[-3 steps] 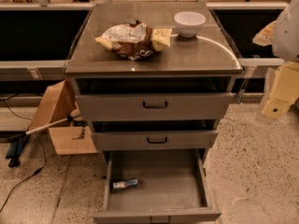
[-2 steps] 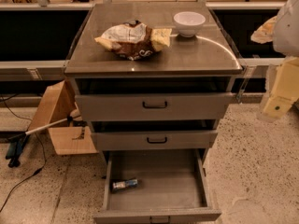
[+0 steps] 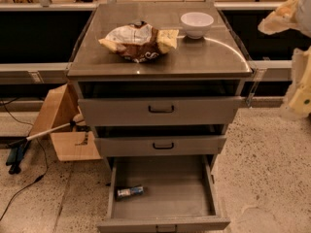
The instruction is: Pick redbull can from bottom drawer and place on counter
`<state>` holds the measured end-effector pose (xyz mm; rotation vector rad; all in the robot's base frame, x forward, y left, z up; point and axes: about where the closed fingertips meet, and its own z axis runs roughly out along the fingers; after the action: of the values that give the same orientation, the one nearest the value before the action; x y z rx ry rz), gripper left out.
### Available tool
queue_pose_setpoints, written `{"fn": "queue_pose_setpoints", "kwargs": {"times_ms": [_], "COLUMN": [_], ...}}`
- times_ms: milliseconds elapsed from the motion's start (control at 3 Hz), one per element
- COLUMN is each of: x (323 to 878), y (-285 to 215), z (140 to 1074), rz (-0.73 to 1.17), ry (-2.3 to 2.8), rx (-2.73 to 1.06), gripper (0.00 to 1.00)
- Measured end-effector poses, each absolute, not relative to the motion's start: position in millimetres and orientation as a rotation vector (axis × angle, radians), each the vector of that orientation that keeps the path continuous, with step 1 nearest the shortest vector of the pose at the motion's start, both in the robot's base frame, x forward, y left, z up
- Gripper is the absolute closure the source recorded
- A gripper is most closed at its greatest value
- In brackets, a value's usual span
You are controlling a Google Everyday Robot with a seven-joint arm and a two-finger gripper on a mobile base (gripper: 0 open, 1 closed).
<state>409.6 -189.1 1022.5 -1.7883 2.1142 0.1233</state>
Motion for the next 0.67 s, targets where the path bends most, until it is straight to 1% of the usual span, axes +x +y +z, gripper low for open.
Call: {"fn": "queue_pose_setpoints", "kwargs": {"times_ms": [333,667], "x": [406.6,414.8], "y": [-176.2,-169.4], "z": [1037.6,1044.7], "rz": [0.245,0.233], "ry": [2.023,1.986], "rx": [-1.799,-1.769], "gripper": [0.00,0.00]}}
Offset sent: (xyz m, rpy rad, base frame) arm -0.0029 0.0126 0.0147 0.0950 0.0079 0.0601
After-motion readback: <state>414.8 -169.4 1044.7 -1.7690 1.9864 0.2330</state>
